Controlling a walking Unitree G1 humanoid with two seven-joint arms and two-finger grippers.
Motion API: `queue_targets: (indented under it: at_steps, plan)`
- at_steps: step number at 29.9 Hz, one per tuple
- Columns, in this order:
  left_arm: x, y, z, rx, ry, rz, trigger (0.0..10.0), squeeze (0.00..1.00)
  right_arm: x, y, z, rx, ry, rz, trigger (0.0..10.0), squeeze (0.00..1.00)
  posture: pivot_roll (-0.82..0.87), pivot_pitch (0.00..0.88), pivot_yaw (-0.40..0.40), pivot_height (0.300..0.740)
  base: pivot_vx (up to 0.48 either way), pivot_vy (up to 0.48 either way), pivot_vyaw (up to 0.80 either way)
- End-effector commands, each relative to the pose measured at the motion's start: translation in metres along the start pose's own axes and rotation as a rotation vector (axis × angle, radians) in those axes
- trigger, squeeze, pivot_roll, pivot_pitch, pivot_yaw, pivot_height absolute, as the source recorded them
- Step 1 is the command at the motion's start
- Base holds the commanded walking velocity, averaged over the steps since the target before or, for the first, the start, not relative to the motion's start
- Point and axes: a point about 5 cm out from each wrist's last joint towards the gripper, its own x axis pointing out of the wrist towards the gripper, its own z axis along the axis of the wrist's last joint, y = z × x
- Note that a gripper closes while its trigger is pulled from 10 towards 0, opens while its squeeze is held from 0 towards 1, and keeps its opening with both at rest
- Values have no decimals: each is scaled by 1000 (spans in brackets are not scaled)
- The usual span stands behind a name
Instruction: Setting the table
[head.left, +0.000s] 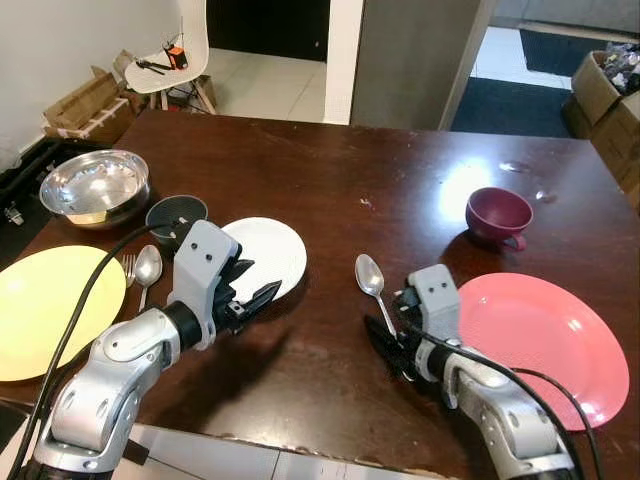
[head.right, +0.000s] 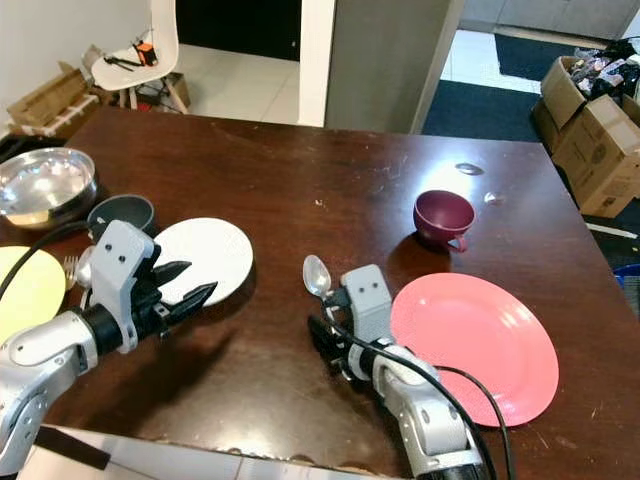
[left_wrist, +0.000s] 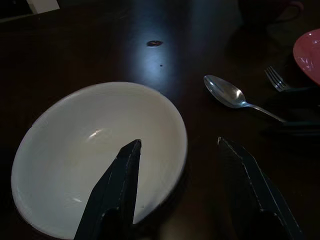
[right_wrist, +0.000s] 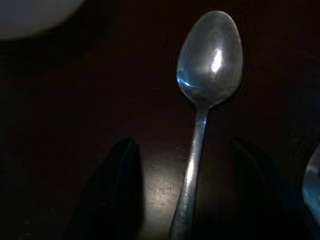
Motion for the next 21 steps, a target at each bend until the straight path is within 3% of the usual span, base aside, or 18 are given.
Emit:
queue_targets:
  at_steps: [1, 4, 7, 8, 9, 10, 11, 21]
  plan:
    - [0, 0, -5, 4, 20, -1, 10000, 0, 0, 6, -27, -10, 123, 30, 10000, 0, 22, 104, 84, 740, 0, 0, 0]
    - [-1, 0, -4, 5, 19, 0, 10000, 0, 1, 12, -50, 0, 241, 57, 10000, 0, 29, 102, 83, 740, 0, 0, 0]
    - [-1, 1, -4, 6, 18, 2, 10000, 0, 1, 14, -60, 36, 281, 55, 10000, 0, 33, 101, 82, 740, 0, 0, 0]
    - [-2, 1, -4, 7, 18, 4, 10000, 0, 1, 14, -63, 82, 292, 48, 7373, 0, 33, 101, 82, 740, 0, 0, 0]
    - [-2, 2, -3, 7, 18, 6, 10000, 0, 1, 14, -66, 114, 298, 44, 7373, 0, 36, 99, 82, 740, 0, 0, 0]
    - [-2, 2, -3, 7, 18, 7, 10000, 0, 1, 15, -67, 145, 302, 44, 1922, 0, 36, 99, 82, 740, 0, 0, 0]
    - [-3, 2, -3, 7, 19, 7, 10000, 0, 0, 16, -69, 156, 306, 60, 0, 0, 37, 97, 83, 740, 0, 0, 0]
    - [-2, 2, -4, 8, 19, 6, 10000, 0, 0, 22, -65, 258, 258, 110, 0, 0, 32, 93, 83, 740, 0, 0, 0]
